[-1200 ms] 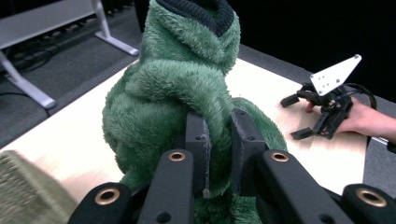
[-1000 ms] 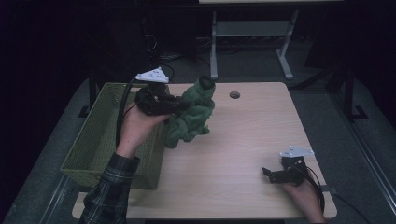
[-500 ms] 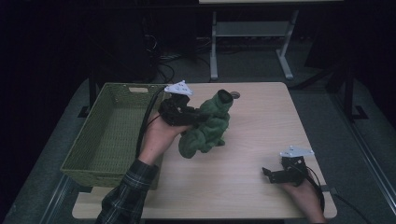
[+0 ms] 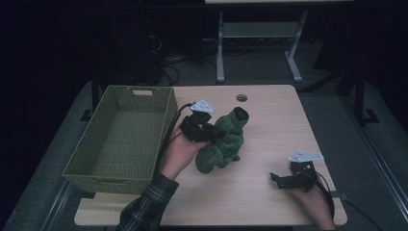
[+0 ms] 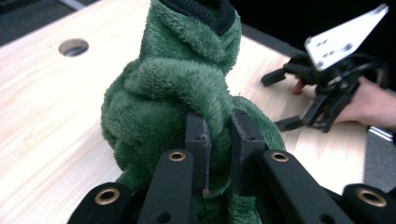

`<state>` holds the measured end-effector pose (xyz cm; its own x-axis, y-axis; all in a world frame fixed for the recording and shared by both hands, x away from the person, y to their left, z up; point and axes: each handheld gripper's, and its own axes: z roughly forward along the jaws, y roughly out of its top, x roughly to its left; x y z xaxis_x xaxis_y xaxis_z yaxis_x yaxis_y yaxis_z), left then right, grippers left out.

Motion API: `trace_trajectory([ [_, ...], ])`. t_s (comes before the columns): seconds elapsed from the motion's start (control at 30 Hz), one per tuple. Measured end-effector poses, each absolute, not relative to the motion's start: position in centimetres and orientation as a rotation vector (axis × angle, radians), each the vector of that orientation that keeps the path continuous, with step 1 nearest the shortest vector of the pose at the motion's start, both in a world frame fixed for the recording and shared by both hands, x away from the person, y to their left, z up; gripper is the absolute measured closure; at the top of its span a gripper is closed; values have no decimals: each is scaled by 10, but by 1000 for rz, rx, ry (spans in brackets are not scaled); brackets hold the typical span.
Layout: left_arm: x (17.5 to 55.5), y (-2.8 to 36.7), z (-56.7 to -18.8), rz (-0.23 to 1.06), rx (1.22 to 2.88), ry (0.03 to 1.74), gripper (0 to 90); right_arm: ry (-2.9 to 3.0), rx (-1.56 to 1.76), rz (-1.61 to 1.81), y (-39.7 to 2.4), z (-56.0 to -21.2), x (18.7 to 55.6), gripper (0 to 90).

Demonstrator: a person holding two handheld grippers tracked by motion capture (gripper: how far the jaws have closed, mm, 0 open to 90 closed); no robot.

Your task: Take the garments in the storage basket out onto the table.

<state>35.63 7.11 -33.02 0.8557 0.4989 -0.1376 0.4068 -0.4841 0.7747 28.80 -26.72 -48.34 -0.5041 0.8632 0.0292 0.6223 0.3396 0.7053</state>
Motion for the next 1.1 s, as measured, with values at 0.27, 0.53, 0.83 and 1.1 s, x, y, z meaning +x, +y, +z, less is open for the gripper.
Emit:
trace_trajectory([
  [0.27, 361, 57, -367, 135, 2156, 714, 789, 2260, 1311, 953, -267, -484, 288, 23],
  [0.53, 361, 27, -408, 70, 2216, 697, 782, 2262, 1316, 953, -267, -483, 288, 23],
  [0.83, 368, 3, -440, 8, 2228, 704, 779, 2262, 1315, 954, -267, -484, 288, 23],
  [1.1, 369, 2, -444, -13, 2232, 675, 643, 2262, 1316, 953, -267, -484, 288, 24],
])
